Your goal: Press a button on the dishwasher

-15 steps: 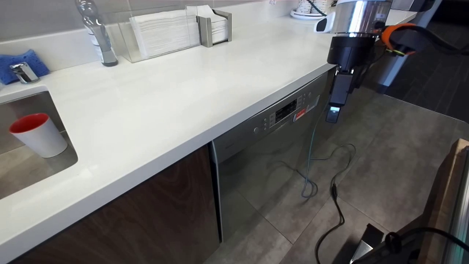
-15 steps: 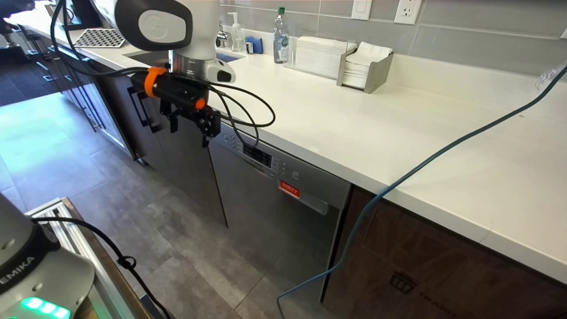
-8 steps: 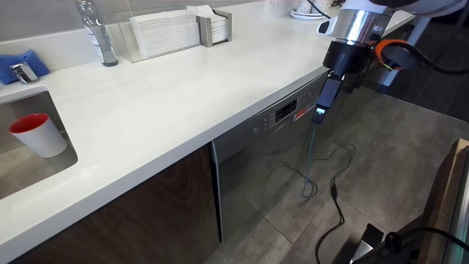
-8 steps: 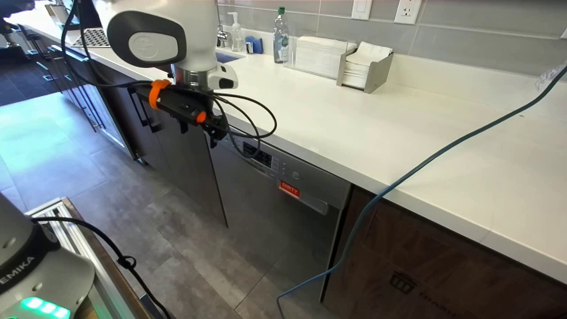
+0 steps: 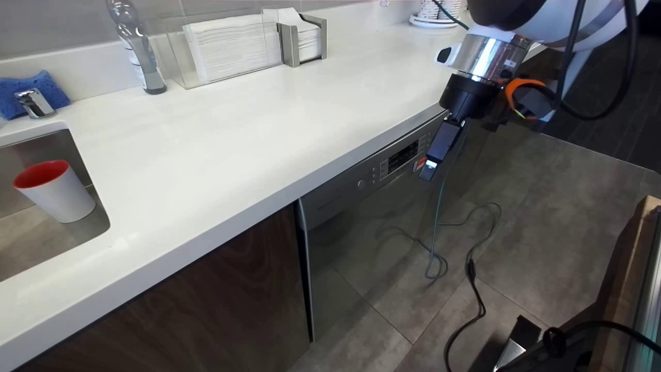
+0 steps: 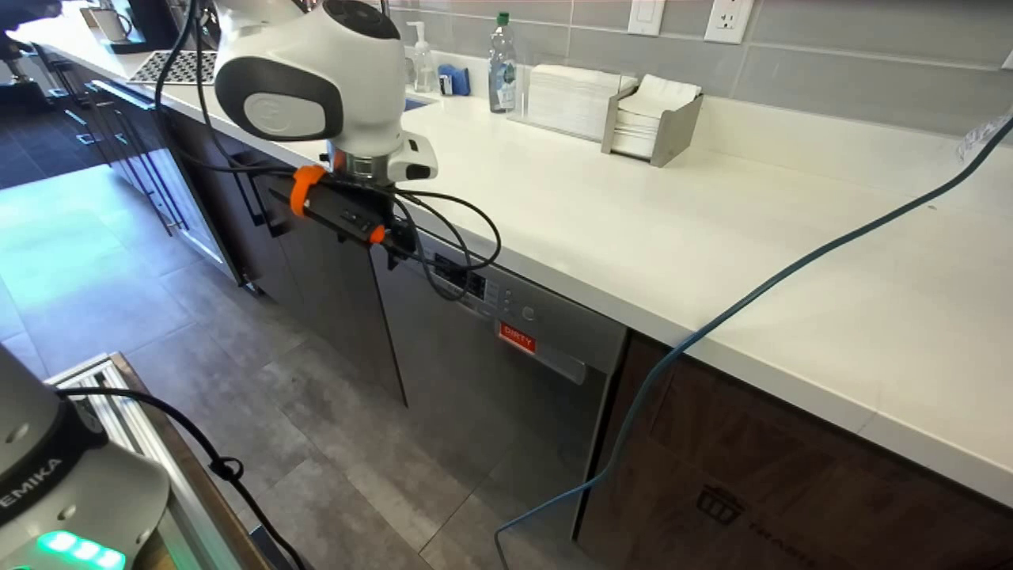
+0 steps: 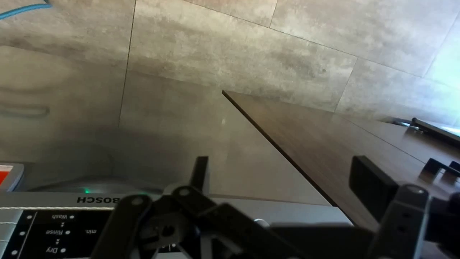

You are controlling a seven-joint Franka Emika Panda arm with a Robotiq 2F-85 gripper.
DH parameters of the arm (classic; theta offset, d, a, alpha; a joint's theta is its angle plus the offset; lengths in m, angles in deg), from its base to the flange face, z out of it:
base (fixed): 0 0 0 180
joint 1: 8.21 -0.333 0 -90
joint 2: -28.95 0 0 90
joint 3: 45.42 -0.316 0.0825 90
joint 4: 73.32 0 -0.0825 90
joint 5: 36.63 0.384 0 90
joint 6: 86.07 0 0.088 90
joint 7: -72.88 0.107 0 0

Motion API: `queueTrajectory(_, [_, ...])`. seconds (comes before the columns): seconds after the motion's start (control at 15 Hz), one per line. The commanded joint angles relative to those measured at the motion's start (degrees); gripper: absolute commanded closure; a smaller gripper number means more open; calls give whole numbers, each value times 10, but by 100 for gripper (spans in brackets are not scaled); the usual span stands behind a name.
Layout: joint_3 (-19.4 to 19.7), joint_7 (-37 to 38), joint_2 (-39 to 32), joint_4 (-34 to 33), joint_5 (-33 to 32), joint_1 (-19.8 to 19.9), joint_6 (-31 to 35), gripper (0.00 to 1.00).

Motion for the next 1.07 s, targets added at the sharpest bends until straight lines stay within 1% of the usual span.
queueTrajectory(0.0, [-12,-60,-49,-39,90,3,26,0])
queueTrajectory(0.07, [-12,-67,-59,-47,98,4,20,0])
queueTrajectory(0.13, [-3,-38,-29,-22,60,0,11,0])
queueTrajectory(0.4, [-3,-48,-50,-39,77,0,11,0])
queueTrajectory(0.6, [-5,-22,-72,-41,87,-6,47,0])
queueTrajectory(1.0, [-20,0,-97,-50,106,-13,98,0])
